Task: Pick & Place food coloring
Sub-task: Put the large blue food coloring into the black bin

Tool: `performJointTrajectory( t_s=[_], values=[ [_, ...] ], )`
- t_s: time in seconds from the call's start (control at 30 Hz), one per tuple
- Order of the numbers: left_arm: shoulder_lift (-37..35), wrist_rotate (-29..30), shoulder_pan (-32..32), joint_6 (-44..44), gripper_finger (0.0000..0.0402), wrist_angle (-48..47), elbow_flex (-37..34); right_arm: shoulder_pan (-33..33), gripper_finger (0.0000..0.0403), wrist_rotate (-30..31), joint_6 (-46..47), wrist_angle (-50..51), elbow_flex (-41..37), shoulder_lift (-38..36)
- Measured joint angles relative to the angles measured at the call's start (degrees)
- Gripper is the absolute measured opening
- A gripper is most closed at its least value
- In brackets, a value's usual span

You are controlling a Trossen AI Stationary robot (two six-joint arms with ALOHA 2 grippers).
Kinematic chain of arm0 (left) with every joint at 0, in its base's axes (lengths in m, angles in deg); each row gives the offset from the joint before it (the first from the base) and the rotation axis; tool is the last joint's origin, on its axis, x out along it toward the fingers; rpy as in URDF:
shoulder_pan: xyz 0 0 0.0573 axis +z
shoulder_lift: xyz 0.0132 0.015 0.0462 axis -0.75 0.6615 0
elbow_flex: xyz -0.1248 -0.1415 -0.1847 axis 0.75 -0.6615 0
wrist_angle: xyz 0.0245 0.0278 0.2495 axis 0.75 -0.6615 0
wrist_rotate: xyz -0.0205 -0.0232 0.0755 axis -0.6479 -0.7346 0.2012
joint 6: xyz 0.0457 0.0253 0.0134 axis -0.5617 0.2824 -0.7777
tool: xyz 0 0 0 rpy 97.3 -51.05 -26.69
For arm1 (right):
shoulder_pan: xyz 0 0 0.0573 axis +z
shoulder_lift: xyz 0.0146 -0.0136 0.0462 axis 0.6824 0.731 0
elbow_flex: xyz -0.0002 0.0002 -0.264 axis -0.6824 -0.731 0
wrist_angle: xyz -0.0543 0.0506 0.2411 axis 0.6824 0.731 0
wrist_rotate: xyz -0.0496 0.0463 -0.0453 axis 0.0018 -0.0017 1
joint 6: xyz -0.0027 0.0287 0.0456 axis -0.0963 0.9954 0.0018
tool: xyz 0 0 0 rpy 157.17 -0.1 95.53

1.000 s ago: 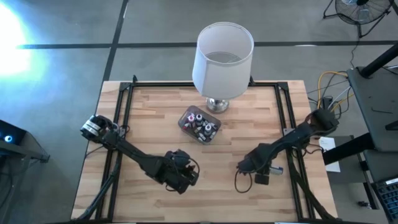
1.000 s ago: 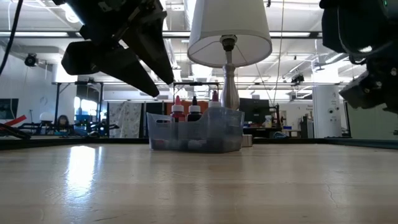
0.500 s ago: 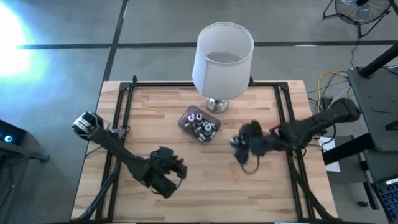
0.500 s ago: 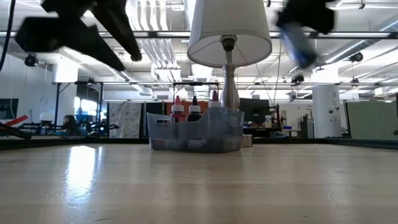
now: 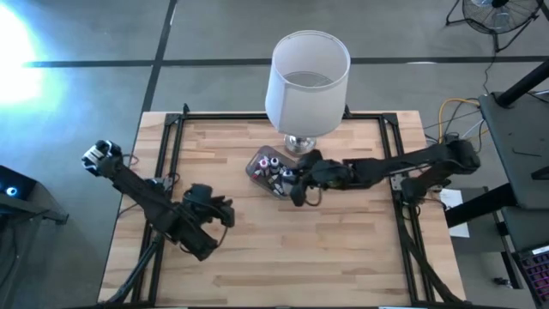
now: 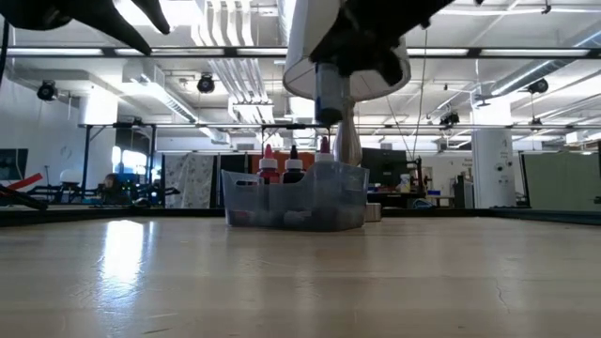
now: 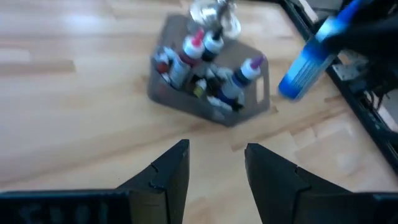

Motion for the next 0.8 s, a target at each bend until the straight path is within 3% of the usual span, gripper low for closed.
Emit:
performJointTrajectory(
  t_s=[0.33, 0.73, 0.8],
  values=[
    [-7.0, 1.1, 0.5, 0.5, 0.0133, -11.3, -1.0, -3.7, 0.0104, 0.5, -3.3, -6.5, 6.2, 13.9],
    [-19.5, 0.8, 1.5, 2.7, 0.0133, -7.8, -15.6, -7.2, 0.0104, 2.4, -4.0, -4.0, 12.6, 23.1],
    [-21.6, 0.8, 1.5, 2.4, 0.0133, -6.9, -17.5, -7.1, 0.0104, 5.1, -4.0, -2.2, 12.8, 23.3]
  ],
)
